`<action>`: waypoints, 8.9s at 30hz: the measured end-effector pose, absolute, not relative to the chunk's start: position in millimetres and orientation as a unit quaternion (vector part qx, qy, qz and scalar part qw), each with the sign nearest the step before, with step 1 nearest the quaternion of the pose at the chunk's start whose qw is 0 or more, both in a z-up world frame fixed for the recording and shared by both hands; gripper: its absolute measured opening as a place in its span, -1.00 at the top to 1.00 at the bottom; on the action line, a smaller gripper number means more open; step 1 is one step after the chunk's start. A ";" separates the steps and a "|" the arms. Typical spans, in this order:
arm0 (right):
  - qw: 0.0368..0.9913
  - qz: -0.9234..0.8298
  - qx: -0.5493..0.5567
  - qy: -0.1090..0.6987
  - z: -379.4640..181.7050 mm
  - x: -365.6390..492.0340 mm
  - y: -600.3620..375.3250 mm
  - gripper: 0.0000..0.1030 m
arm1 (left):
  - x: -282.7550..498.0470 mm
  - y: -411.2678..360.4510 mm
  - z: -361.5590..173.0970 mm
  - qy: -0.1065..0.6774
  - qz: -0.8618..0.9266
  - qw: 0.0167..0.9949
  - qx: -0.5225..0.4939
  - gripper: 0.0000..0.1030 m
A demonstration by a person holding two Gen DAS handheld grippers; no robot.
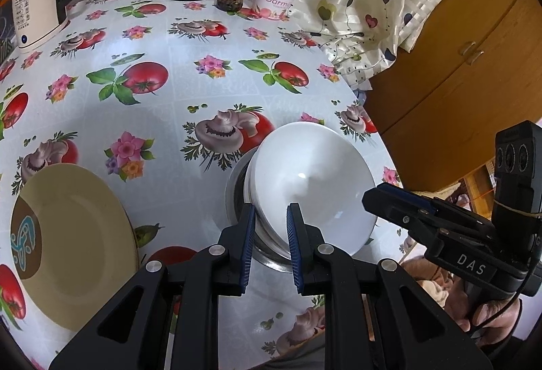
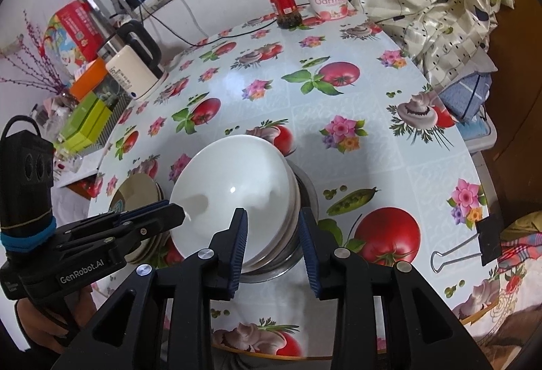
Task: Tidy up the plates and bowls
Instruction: 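Carry the second white bowl and lower it onto the bowl stack, then open both grippers and withdraw them from the bowl stack, then move both grippers over the beige plate stack, then move both grippers back to the steel bowl holding the white bowls, then close both grippers on the steel bowl rim, then lift the steel bowl with nested white bowls and carry it toward the plates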
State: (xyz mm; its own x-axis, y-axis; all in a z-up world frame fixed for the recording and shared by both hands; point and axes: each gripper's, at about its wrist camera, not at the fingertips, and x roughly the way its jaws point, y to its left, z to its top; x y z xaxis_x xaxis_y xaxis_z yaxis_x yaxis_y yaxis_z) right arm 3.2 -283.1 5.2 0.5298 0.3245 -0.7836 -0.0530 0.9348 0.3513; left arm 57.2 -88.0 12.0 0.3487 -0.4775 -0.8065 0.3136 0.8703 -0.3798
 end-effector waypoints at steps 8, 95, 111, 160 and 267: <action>0.864 0.106 0.141 0.471 5.6 3.8 -283.3 0.64 | 55.8 -87.3 13.2 0.516 -0.247 0.816 -0.082 0.64; 0.827 0.181 0.132 0.516 -60.7 -27.0 -270.1 0.33 | -54.4 63.7 -48.7 0.494 -0.040 0.865 -0.071 0.33; 0.833 0.153 0.079 0.526 -61.7 -9.6 -249.2 0.32 | -17.4 52.2 -57.9 0.496 -0.066 0.865 -0.023 0.32; 0.861 0.112 0.156 0.470 -35.9 9.1 -314.5 0.19 | 44.6 -40.1 -18.7 0.466 -0.189 0.863 -0.051 0.32; 0.756 0.229 0.360 0.497 -87.1 69.6 -348.9 0.73 | 123.0 -43.4 -60.8 0.526 -0.308 0.755 -0.243 0.79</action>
